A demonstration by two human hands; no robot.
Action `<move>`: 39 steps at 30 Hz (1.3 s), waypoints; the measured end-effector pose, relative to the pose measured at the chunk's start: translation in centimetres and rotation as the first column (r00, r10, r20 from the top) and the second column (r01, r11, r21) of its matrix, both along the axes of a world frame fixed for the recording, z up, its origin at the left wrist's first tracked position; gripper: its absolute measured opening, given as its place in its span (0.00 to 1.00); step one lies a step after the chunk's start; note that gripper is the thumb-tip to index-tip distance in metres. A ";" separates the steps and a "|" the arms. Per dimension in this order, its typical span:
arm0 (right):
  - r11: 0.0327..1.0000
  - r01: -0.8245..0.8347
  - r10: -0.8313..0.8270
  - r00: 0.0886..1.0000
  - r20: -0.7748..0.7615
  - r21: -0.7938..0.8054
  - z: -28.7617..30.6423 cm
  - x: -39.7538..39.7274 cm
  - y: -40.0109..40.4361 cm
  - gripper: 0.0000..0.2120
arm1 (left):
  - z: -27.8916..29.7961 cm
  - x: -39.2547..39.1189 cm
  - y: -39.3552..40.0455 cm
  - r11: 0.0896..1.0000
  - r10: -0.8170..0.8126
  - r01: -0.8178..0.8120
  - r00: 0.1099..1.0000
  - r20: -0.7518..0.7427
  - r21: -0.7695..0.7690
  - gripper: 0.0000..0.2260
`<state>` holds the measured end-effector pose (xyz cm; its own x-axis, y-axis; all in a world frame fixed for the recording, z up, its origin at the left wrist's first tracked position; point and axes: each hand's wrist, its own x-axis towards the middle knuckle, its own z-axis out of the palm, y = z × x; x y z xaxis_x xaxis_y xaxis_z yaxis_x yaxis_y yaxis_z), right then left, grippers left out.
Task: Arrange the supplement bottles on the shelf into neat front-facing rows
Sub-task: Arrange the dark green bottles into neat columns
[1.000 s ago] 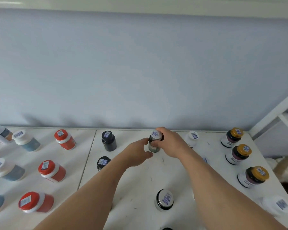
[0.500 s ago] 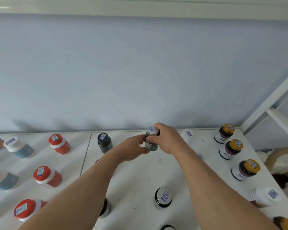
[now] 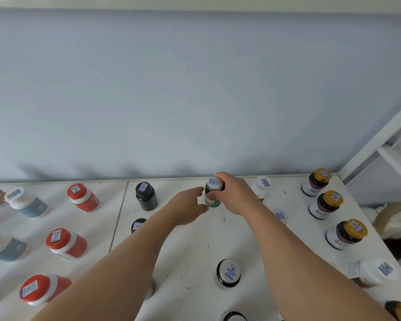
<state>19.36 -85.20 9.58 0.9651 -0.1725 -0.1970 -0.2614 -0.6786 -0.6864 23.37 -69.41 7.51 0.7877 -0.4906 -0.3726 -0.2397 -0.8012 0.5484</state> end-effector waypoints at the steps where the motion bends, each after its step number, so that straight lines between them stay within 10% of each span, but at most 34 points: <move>1: 1.000 0.007 -0.006 1.000 -0.004 0.009 -0.3 0.0 0.0 0.20 | 0.0 -0.1 -0.1 0.998 -0.025 0.022 0.999 0.040 0.052 0.27; 11: 0.995 -0.057 0.054 0.998 -0.033 -0.078 -0.5 -0.9 0.0 0.35 | 1.0 -2.6 0.2 0.943 -0.246 0.098 0.849 0.468 0.317 0.11; 17: 0.926 -0.088 0.131 0.987 0.093 -0.367 1.3 -3.7 0.1 0.26 | 2.7 -4.9 0.7 0.940 -0.271 0.054 0.719 0.641 0.337 0.09; 39: 0.854 -0.010 0.088 0.988 0.125 -0.520 5.9 -25.9 1.9 0.21 | 6.2 -24.4 2.3 0.944 -0.329 0.194 0.586 0.740 0.266 0.11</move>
<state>-6.51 -83.31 15.44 0.9855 -0.1637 0.0443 -0.1468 -0.9544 -0.2598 -1.01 -67.14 13.74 0.6598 -0.7178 0.2222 -0.7271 -0.6845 -0.0523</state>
